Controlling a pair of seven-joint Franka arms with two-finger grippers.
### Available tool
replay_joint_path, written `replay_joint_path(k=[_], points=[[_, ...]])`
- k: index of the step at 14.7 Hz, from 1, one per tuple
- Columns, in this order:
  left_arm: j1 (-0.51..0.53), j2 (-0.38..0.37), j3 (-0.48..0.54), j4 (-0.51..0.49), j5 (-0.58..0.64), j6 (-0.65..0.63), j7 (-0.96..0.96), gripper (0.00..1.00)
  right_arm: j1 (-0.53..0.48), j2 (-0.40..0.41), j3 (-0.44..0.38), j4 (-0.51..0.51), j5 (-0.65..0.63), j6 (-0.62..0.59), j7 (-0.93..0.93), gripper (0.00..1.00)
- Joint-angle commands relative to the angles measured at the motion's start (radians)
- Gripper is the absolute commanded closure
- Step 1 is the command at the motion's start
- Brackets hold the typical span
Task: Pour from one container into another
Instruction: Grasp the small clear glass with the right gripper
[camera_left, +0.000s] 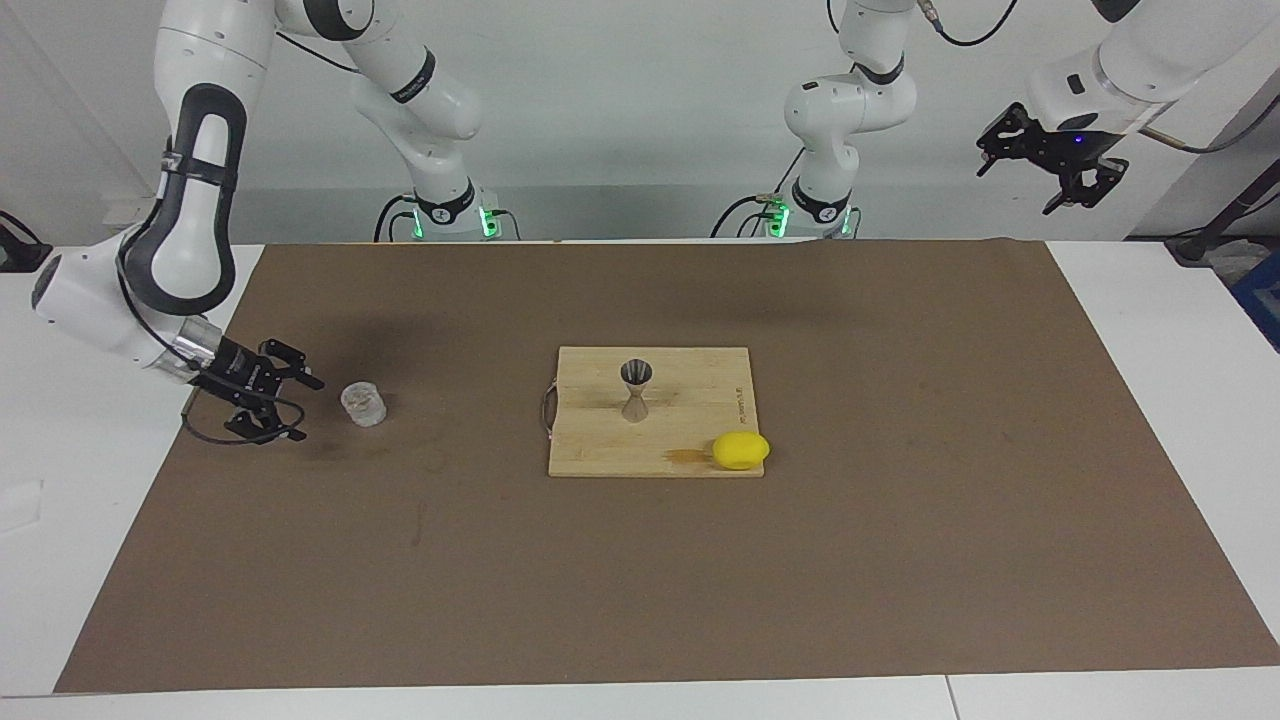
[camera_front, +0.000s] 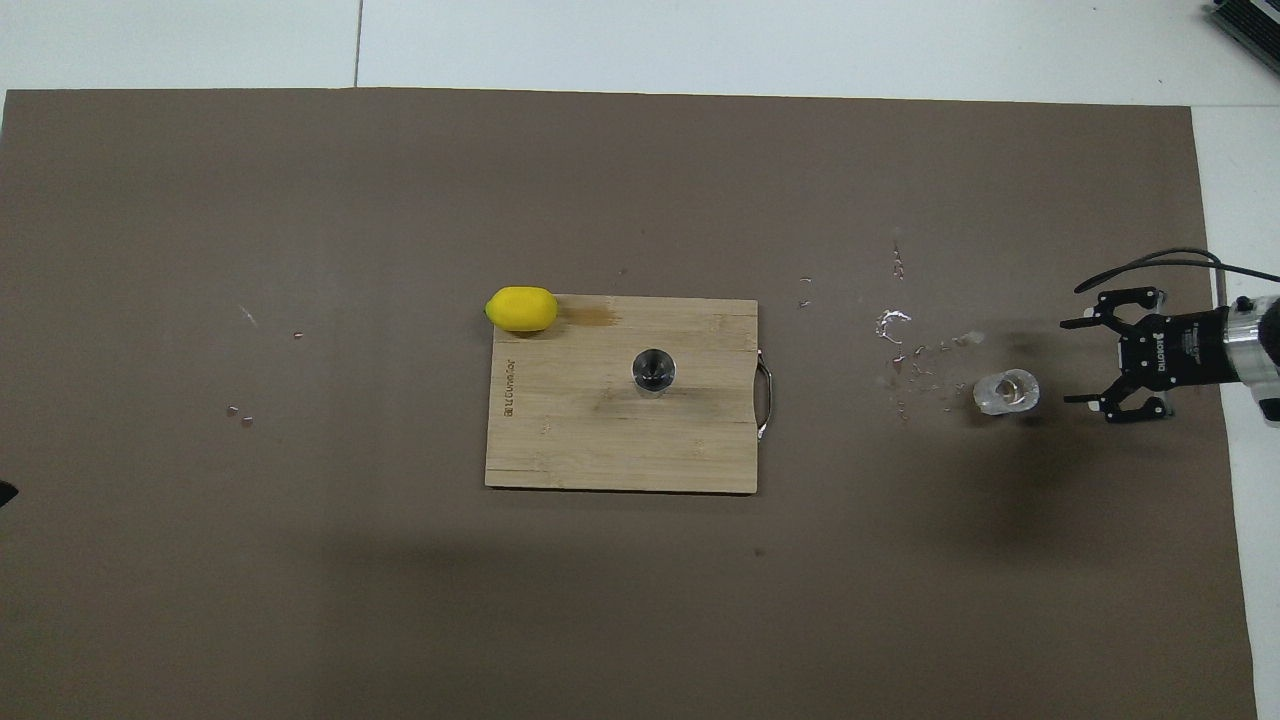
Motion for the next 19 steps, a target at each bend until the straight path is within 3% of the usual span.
replay_joint_path(k=[1,10,13,19], points=[[-0.006,0.113,0.004,0.21,0.027,-0.072,-0.031,0.0,-0.046,0.015,0.012,-0.053,0.076,0.014,-0.127,0.05],[-0.005,0.118,0.015,0.226,0.006,-0.111,-0.045,0.0,-0.02,0.002,0.015,-0.139,0.165,-0.007,-0.134,0.14],[-0.006,0.185,0.015,0.388,0.035,-0.186,-0.074,0.0,-0.017,0.001,0.015,-0.142,0.21,-0.001,-0.133,0.15],[-0.003,0.127,0.015,0.409,0.058,-0.212,-0.073,0.0,0.017,0.004,0.015,-0.142,0.228,0.027,-0.127,0.16]])
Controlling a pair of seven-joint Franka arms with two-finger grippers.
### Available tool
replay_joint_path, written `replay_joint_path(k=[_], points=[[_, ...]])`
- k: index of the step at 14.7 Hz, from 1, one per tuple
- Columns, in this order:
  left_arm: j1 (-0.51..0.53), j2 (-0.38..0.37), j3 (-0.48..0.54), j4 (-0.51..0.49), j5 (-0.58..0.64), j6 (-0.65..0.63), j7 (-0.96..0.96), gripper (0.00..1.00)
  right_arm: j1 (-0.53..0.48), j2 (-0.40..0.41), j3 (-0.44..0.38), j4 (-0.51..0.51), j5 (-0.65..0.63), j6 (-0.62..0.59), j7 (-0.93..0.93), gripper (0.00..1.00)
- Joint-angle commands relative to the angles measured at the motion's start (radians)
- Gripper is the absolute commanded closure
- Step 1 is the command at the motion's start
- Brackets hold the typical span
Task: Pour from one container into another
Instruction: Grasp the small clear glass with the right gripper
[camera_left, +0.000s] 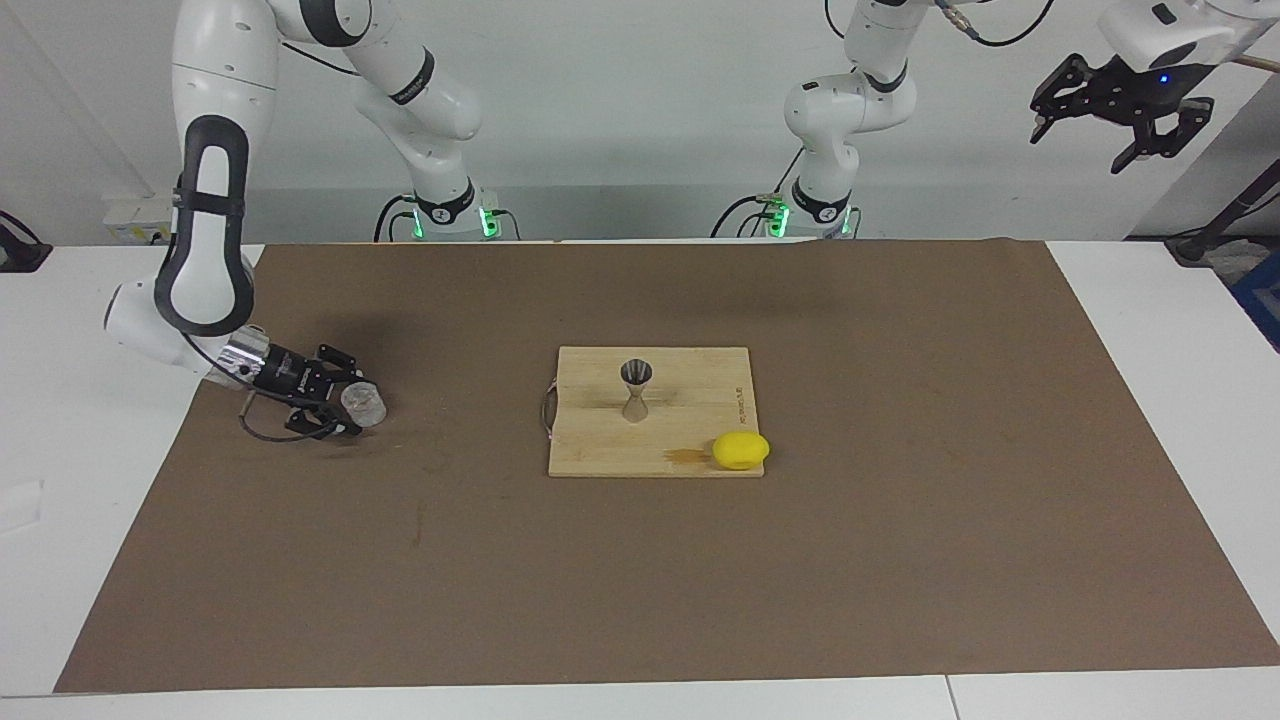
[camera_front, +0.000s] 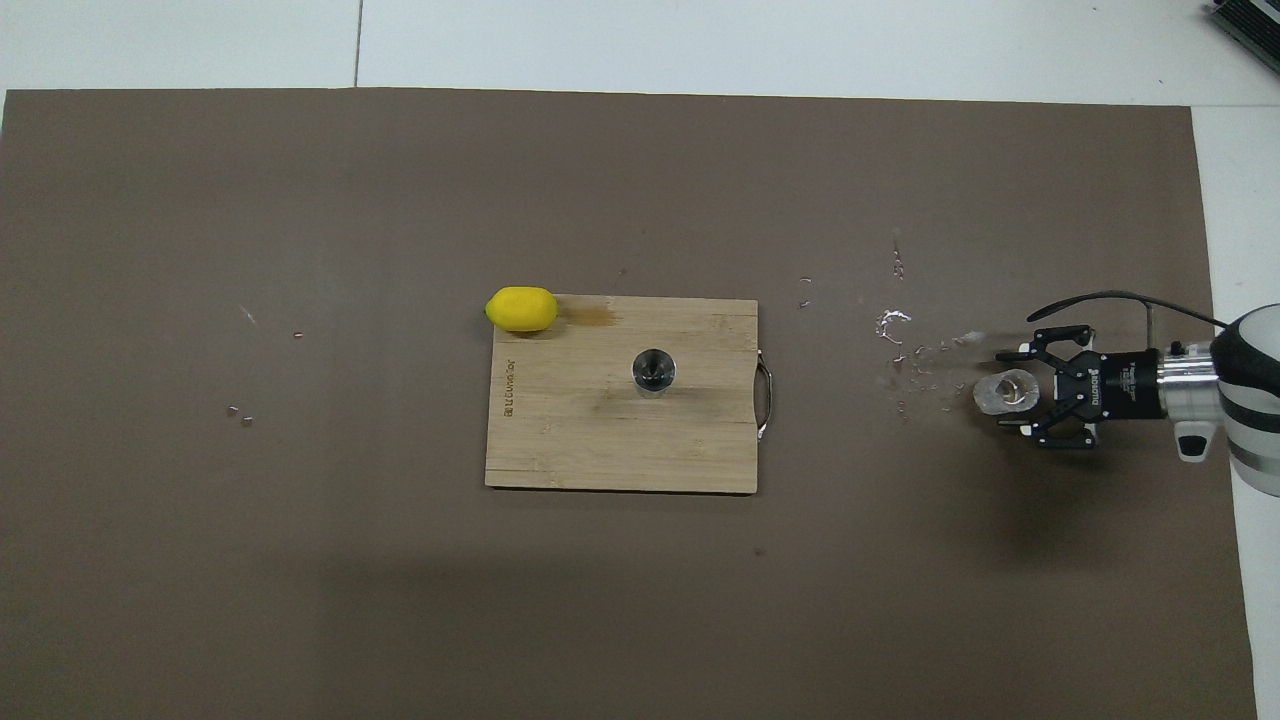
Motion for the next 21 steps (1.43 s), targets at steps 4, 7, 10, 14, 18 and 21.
replay_joint_path(k=[4,7,10,14,18,21], points=[[-0.015,-0.021,-0.004,0.021,0.017,-0.046,-0.009,0.0,0.008,-0.022,0.0,-0.032,0.074,0.019,-0.022,0.24],[-0.013,-0.021,0.004,0.009,0.014,-0.035,-0.002,0.0,0.006,-0.022,0.0,-0.03,0.074,0.01,-0.017,0.67],[-0.012,-0.02,0.008,0.002,0.012,-0.028,-0.001,0.0,0.005,-0.022,-0.001,-0.021,0.074,-0.005,-0.012,1.0],[-0.016,-0.003,0.004,-0.007,0.011,0.007,-0.009,0.0,0.055,-0.086,0.0,-0.019,0.073,0.001,0.076,1.0],[-0.031,-0.001,0.015,-0.079,0.0,0.087,-0.013,0.0,0.178,-0.156,-0.003,-0.016,0.067,0.013,0.254,1.0],[-0.028,0.0,0.015,-0.129,-0.015,0.138,-0.024,0.0,0.26,-0.178,-0.004,-0.001,0.056,0.055,0.36,1.0]])
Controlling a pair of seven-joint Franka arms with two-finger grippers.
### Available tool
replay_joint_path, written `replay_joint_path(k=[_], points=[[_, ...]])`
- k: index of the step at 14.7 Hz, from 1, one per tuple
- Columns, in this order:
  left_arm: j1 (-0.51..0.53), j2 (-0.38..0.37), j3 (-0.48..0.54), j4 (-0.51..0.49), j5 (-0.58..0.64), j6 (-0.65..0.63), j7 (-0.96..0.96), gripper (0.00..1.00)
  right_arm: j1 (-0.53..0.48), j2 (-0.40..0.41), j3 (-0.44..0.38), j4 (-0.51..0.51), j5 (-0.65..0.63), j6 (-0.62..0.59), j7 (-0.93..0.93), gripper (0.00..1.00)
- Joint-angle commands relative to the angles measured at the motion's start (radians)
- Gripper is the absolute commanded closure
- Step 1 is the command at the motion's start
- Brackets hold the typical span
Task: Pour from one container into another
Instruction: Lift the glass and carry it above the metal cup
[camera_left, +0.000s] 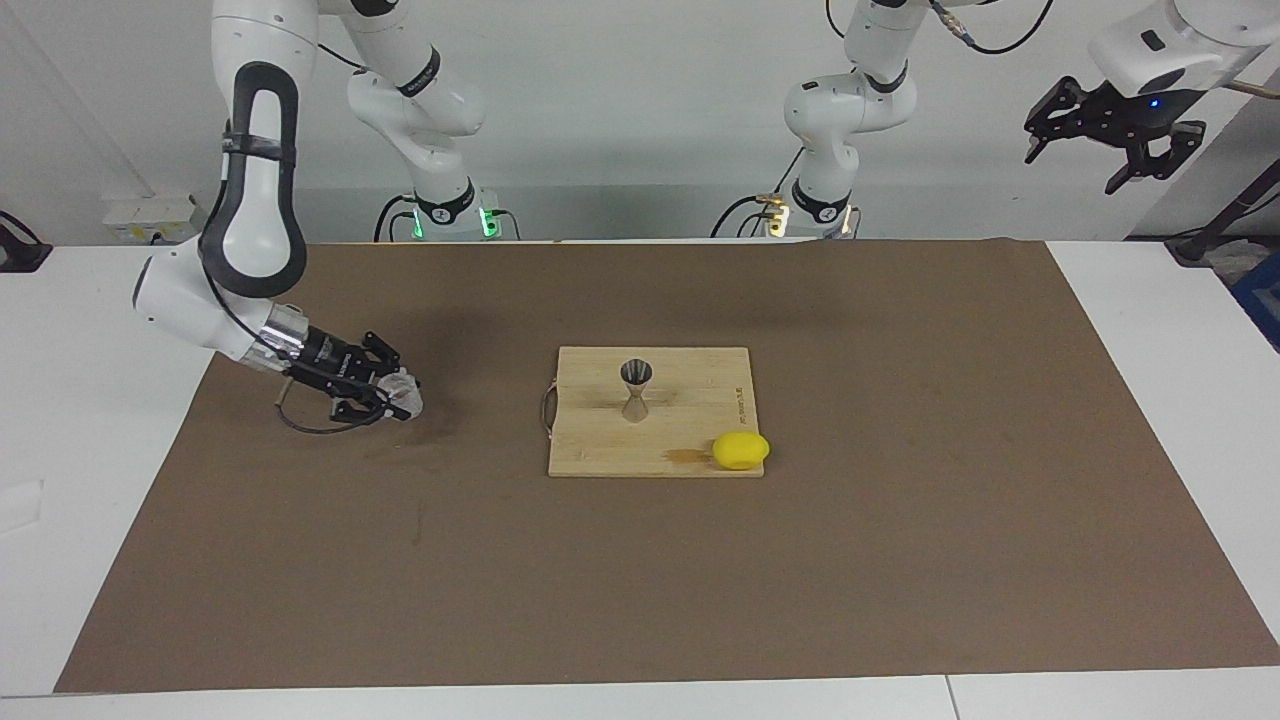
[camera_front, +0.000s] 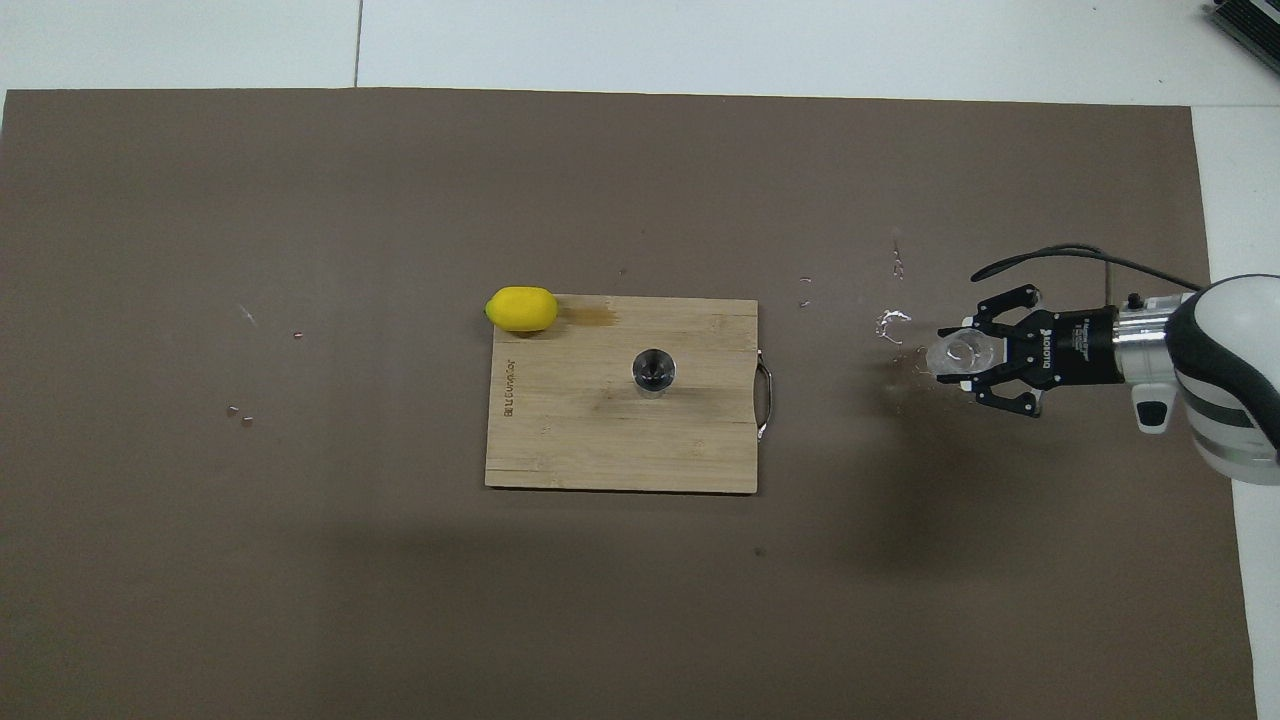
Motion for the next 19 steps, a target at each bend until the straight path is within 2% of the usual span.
replay_joint_path(k=[1,7,11,15,19], points=[[-0.015,-0.016,0.017,-0.069,-0.011,0.061,-0.018,0.0,0.064,-0.019,-0.007,0.009,0.011,0.031,0.081,1.0],[-0.016,-0.018,0.026,-0.169,-0.049,0.162,-0.02,0.0,0.184,-0.011,-0.004,0.101,-0.167,0.04,0.176,1.0],[-0.01,0.004,0.026,-0.198,-0.06,0.207,-0.02,0.0,0.23,-0.008,-0.005,0.123,-0.209,0.043,0.216,1.0],[-0.002,-0.01,0.027,-0.304,-0.063,0.288,-0.018,0.0,0.282,0.007,-0.004,0.169,-0.267,0.043,0.27,1.0],[-0.012,0.045,0.029,-0.287,-0.075,0.305,-0.02,0.0,0.34,0.015,-0.001,0.178,-0.267,0.092,0.348,1.0]])
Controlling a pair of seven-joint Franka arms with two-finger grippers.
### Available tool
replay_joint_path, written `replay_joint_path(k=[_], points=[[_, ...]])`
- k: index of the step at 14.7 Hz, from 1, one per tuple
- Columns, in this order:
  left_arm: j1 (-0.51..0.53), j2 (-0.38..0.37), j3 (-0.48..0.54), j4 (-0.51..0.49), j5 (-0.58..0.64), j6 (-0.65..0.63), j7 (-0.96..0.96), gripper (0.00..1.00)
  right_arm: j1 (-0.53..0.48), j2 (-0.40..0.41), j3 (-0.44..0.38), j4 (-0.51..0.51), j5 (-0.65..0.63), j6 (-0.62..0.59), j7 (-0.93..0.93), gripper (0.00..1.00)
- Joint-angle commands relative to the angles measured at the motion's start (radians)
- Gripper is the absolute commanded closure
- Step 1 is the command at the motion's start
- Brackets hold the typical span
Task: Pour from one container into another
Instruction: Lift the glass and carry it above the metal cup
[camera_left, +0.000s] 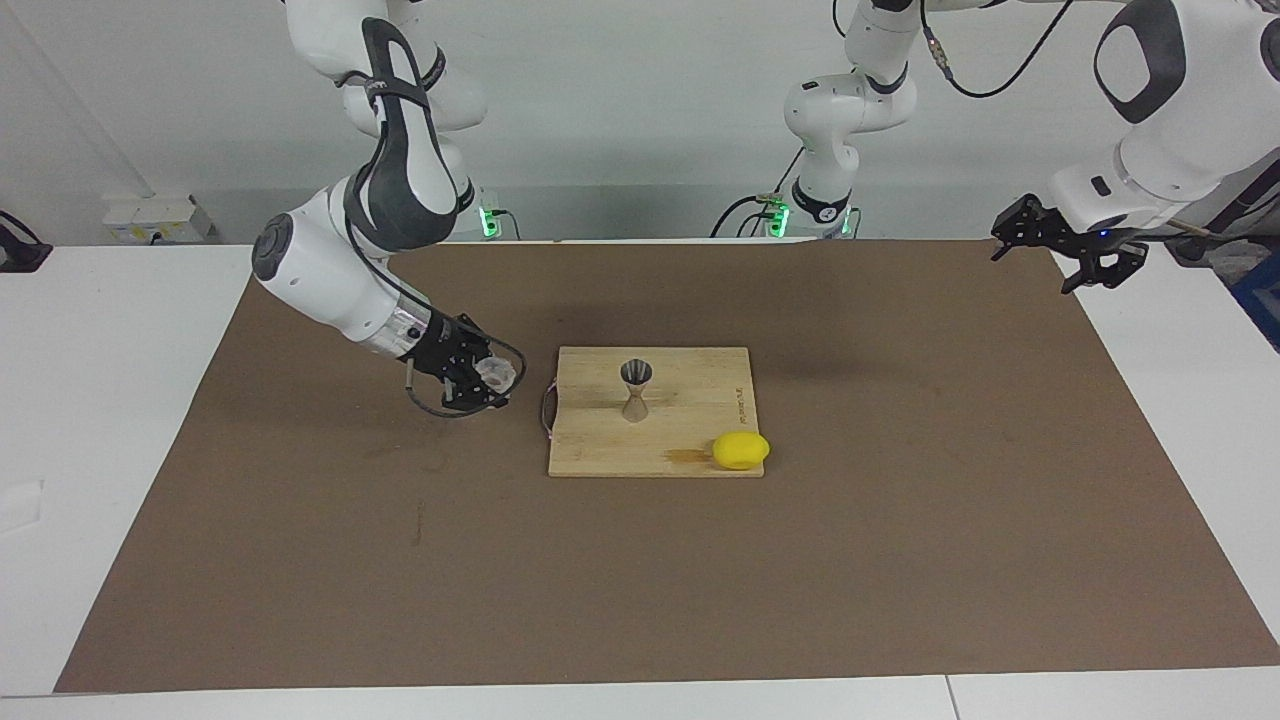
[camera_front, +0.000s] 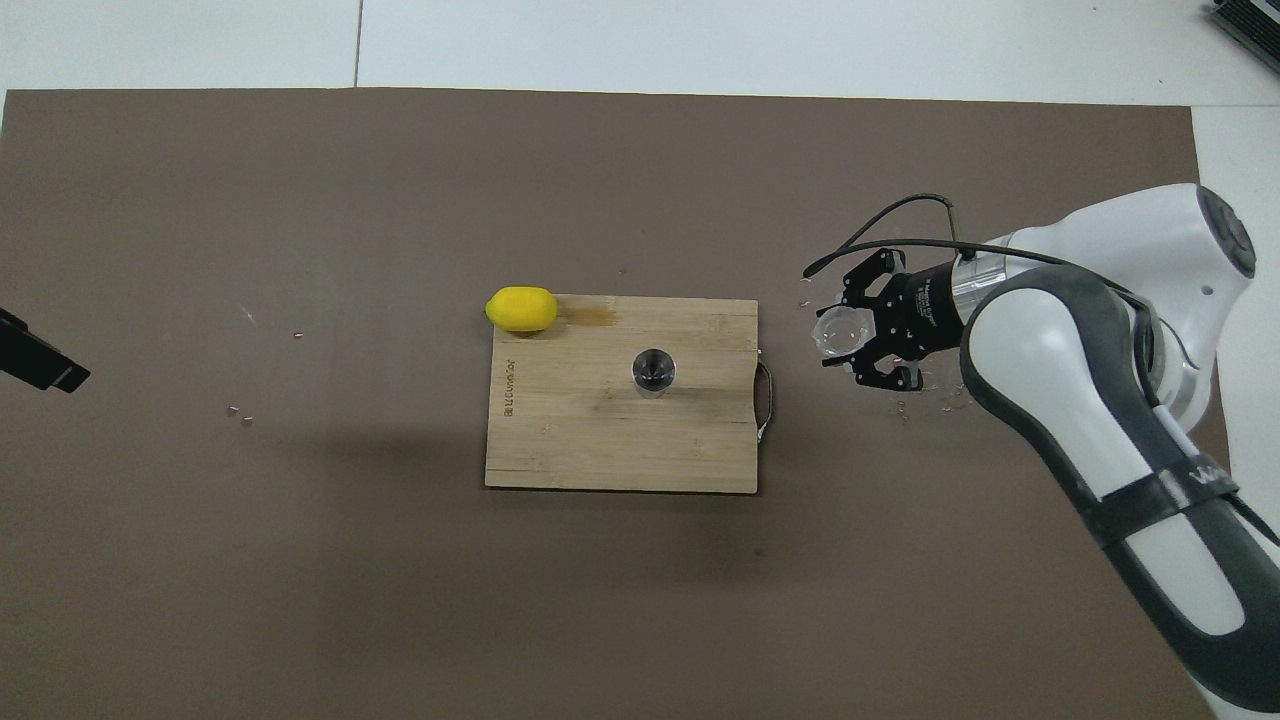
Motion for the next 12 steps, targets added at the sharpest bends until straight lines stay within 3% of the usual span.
replay_joint_path(k=[1,3,7,9,12], points=[[-0.012,0.04,0.013,0.028,-0.019,0.021,-0.024,0.0,0.063,0.02,-0.001,0.026,-0.024,0.052,0.086,1.0],[-0.018,0.089,0.031,0.081,-0.019,0.019,-0.052,0.0,0.114,0.025,-0.003,0.027,-0.024,0.104,0.139,1.0],[-0.029,0.09,0.034,0.08,-0.013,0.007,-0.063,0.0,0.177,0.03,-0.003,0.03,-0.022,0.134,0.195,1.0],[-0.029,0.061,0.033,0.069,-0.005,-0.027,-0.063,0.0,0.201,0.033,-0.003,0.03,-0.024,0.167,0.213,1.0],[-0.021,-0.03,0.033,-0.05,-0.005,-0.028,-0.058,0.0,0.231,0.048,-0.004,0.038,-0.025,0.184,0.241,1.0]])
